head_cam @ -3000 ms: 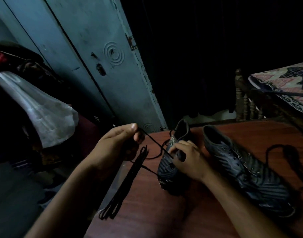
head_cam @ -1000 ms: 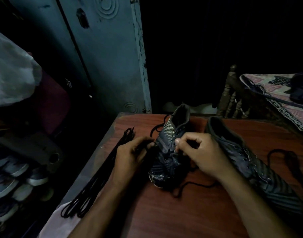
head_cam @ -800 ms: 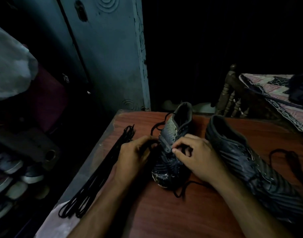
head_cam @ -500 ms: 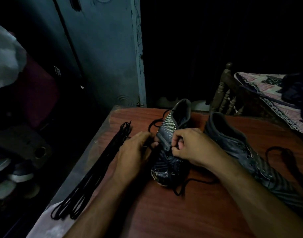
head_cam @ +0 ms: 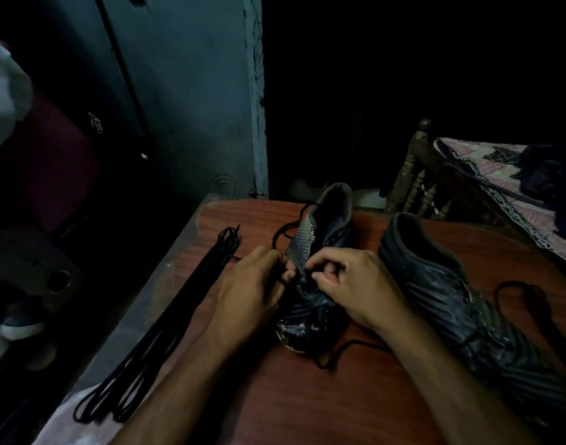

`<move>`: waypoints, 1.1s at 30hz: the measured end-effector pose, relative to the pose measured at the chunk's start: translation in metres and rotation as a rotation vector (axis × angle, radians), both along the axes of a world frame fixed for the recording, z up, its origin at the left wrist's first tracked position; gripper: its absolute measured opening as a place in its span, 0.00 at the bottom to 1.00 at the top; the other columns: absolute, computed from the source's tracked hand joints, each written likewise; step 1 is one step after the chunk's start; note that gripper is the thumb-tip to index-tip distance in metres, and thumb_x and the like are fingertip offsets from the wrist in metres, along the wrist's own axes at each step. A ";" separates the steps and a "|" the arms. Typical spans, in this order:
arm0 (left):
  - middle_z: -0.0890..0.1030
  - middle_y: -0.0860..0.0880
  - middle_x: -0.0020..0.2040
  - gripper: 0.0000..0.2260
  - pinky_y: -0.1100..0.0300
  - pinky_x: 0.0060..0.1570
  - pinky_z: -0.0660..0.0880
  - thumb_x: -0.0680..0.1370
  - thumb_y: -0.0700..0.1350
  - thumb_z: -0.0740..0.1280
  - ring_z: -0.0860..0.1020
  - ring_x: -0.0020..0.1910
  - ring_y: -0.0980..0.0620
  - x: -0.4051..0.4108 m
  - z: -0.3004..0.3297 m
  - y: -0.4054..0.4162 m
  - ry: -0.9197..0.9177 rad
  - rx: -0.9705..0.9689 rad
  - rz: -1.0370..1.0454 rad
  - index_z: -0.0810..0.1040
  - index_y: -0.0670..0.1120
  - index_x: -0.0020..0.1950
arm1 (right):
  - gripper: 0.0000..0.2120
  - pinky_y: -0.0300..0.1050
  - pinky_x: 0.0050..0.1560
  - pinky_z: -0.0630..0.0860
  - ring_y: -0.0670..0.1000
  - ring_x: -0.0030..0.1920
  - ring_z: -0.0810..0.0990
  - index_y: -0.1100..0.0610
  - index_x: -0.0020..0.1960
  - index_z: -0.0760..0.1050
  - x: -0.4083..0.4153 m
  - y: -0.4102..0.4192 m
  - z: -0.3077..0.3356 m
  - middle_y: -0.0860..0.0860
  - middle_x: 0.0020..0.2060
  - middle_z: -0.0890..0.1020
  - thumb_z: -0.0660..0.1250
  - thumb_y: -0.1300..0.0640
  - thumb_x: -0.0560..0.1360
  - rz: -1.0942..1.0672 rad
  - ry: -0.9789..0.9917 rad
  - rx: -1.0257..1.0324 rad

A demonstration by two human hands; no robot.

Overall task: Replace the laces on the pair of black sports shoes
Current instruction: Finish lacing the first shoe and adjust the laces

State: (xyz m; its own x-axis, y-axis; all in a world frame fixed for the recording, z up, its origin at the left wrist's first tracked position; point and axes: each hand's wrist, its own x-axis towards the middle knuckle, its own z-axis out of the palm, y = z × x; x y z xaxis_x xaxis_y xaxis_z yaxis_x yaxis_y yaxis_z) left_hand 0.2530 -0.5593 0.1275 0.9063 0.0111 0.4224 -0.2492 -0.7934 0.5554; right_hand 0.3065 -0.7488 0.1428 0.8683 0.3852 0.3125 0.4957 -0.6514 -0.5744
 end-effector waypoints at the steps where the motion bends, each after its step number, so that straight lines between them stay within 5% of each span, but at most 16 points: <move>1: 0.78 0.56 0.50 0.01 0.61 0.46 0.71 0.80 0.47 0.70 0.76 0.47 0.57 0.001 0.000 -0.001 -0.001 0.004 0.003 0.81 0.50 0.51 | 0.07 0.39 0.34 0.70 0.41 0.30 0.75 0.43 0.46 0.81 0.001 0.001 0.000 0.40 0.30 0.76 0.76 0.53 0.72 -0.009 0.015 0.000; 8: 0.76 0.58 0.48 0.02 0.76 0.44 0.65 0.79 0.47 0.71 0.73 0.46 0.60 0.005 -0.002 0.001 0.012 -0.008 -0.023 0.81 0.51 0.50 | 0.04 0.36 0.35 0.70 0.41 0.28 0.75 0.43 0.41 0.81 0.007 0.002 0.002 0.44 0.31 0.80 0.75 0.50 0.73 -0.010 0.095 -0.058; 13: 0.75 0.55 0.46 0.08 0.65 0.40 0.62 0.79 0.53 0.66 0.70 0.44 0.58 0.007 -0.004 0.001 -0.020 0.043 -0.041 0.79 0.49 0.49 | 0.04 0.32 0.30 0.66 0.42 0.25 0.70 0.50 0.43 0.83 0.004 0.006 0.005 0.51 0.31 0.80 0.76 0.57 0.73 0.035 0.153 0.024; 18: 0.76 0.57 0.45 0.06 0.67 0.43 0.69 0.79 0.51 0.69 0.73 0.43 0.58 0.009 -0.004 0.002 -0.001 -0.047 -0.042 0.79 0.49 0.49 | 0.05 0.30 0.30 0.65 0.41 0.23 0.70 0.50 0.42 0.82 0.003 0.007 0.003 0.51 0.29 0.78 0.76 0.58 0.72 0.016 0.186 0.064; 22: 0.81 0.58 0.45 0.04 0.50 0.47 0.78 0.76 0.50 0.73 0.78 0.47 0.56 0.006 -0.004 0.004 -0.020 -0.124 -0.073 0.80 0.52 0.45 | 0.06 0.30 0.29 0.65 0.41 0.22 0.68 0.50 0.40 0.82 0.000 0.006 0.004 0.53 0.29 0.78 0.76 0.59 0.72 0.012 0.209 0.125; 26: 0.81 0.58 0.42 0.06 0.49 0.40 0.79 0.74 0.54 0.71 0.79 0.41 0.56 0.002 -0.001 0.003 -0.042 -0.180 -0.080 0.78 0.53 0.43 | 0.04 0.30 0.28 0.64 0.41 0.22 0.68 0.53 0.42 0.83 -0.004 0.007 0.007 0.56 0.32 0.81 0.76 0.60 0.72 0.019 0.216 0.134; 30: 0.81 0.59 0.40 0.11 0.60 0.35 0.75 0.74 0.46 0.75 0.78 0.35 0.59 -0.002 0.004 0.000 -0.012 -0.220 -0.056 0.72 0.53 0.46 | 0.04 0.29 0.28 0.63 0.41 0.21 0.67 0.53 0.42 0.82 -0.007 0.009 0.005 0.54 0.30 0.79 0.76 0.60 0.73 0.047 0.232 0.143; 33: 0.82 0.60 0.43 0.13 0.51 0.39 0.80 0.76 0.45 0.75 0.80 0.36 0.60 -0.004 0.004 0.002 0.020 -0.228 -0.061 0.71 0.54 0.49 | 0.08 0.29 0.28 0.63 0.41 0.21 0.67 0.49 0.41 0.80 -0.005 0.009 0.000 0.47 0.27 0.75 0.76 0.60 0.73 0.031 0.248 0.173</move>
